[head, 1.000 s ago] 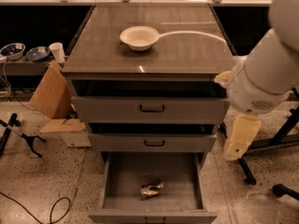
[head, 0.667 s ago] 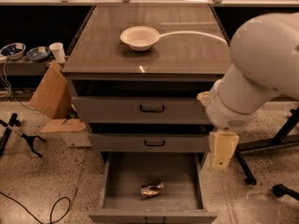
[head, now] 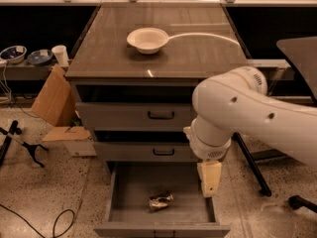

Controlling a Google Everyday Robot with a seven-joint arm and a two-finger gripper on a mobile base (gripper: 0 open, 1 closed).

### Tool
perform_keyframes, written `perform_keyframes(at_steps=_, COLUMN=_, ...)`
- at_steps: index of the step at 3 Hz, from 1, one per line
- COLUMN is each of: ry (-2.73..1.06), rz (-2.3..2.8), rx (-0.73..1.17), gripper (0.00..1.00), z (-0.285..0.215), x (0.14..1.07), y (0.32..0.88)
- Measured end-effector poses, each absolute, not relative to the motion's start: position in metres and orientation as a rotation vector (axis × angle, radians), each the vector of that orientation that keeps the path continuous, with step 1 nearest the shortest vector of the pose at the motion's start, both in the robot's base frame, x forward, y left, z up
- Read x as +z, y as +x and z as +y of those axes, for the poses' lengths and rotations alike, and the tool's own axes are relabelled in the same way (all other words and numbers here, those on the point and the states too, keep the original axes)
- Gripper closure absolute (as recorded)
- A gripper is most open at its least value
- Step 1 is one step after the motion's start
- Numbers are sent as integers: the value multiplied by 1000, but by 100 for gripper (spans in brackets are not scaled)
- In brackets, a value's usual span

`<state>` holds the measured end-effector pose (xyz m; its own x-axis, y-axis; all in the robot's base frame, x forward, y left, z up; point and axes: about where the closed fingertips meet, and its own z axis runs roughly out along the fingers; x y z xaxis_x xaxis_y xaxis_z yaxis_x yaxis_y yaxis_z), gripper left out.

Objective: Pick orange can from bottom drawer and place on counter

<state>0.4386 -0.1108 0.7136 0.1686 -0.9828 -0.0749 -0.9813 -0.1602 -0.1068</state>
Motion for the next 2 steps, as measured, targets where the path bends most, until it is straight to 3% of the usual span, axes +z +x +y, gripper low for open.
perform_keyframes(at_steps=2, ry=-2518, rz=1790, rx=-94, gripper=0, z=-58, x=594, y=452)
